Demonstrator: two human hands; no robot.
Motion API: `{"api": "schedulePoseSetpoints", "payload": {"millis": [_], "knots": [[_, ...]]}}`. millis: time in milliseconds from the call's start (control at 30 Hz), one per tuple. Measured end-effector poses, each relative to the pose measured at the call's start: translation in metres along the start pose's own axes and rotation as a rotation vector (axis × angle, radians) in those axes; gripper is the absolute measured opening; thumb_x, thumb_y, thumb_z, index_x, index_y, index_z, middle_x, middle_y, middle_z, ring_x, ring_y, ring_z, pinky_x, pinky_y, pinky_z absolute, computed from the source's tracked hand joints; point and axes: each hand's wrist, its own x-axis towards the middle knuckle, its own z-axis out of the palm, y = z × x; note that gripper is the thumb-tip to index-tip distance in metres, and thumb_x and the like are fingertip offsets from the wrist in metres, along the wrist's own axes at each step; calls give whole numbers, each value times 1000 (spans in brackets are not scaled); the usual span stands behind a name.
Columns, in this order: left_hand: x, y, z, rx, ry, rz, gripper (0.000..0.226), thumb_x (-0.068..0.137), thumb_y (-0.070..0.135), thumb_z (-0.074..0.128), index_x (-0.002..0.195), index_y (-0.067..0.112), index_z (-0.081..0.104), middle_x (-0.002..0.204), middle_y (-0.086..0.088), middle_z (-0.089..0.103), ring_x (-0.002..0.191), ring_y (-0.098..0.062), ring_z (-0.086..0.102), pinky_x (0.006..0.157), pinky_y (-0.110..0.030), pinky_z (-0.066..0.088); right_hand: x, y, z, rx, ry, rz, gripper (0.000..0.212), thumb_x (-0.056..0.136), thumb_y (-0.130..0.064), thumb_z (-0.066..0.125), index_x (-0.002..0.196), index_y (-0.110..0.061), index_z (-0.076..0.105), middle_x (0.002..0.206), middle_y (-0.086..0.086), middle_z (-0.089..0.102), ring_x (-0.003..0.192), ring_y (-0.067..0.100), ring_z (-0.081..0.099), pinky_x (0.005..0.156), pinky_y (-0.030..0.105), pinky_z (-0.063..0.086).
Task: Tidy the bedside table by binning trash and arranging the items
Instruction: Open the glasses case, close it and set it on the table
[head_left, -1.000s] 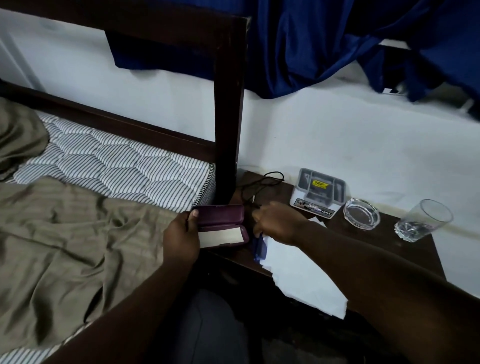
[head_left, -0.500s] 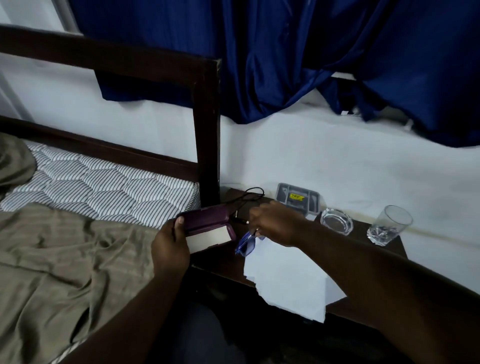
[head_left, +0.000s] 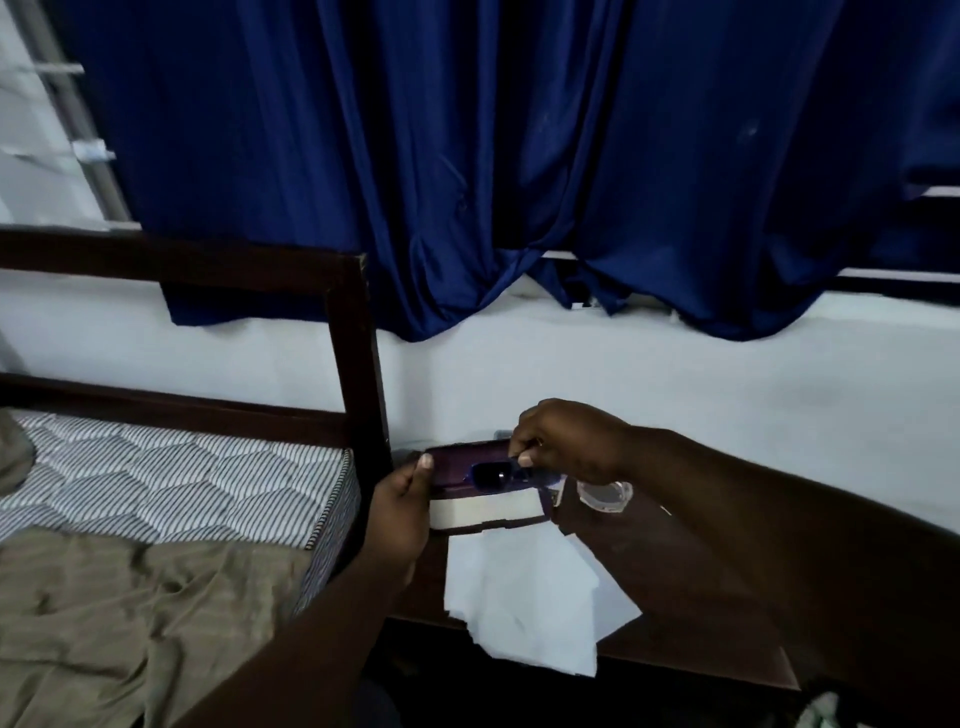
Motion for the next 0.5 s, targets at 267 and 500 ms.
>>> {"api": "schedulePoseSetpoints", "payload": {"millis": [267, 500], "knots": [[-11, 62, 61, -43, -126, -102, 44, 105, 44, 51, 95, 14, 81, 92, -19, 80, 77, -25, 76, 67, -33, 58, -59, -15, -52, 68, 20, 70, 12, 97, -19, 65, 103, -20, 75, 104, -4, 76, 97, 13, 69, 88, 32, 53], [-25, 93, 84, -73, -146, -64, 45, 107, 41, 50, 95, 9, 79, 93, -17, 80, 89, -39, 76, 85, -50, 61, -92, -21, -67, 53, 31, 101, 14, 97, -20, 66, 106, -15, 76, 104, -1, 78, 95, 17, 71, 86, 32, 55]]}}
